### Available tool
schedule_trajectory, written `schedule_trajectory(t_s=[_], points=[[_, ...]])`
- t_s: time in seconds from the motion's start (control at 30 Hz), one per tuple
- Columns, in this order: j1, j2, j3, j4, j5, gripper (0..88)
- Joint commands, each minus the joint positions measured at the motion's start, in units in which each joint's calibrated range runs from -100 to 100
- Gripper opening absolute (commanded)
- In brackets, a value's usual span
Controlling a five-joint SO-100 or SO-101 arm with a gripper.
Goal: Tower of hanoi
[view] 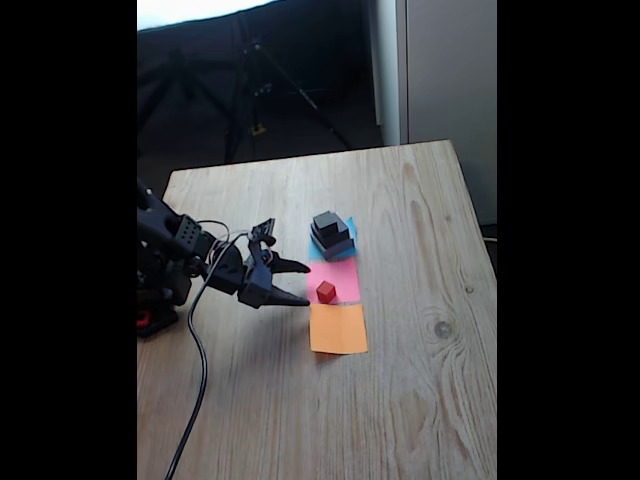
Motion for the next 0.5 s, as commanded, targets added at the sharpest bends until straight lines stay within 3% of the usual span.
schedule_trajectory(t_s=[0.0, 0.47], points=[[-1.2, 1.0, 0.1, -2.6, -1.7, 30.4], [-2.6, 7.3, -3.4, -6.7, -3.7, 30.9]])
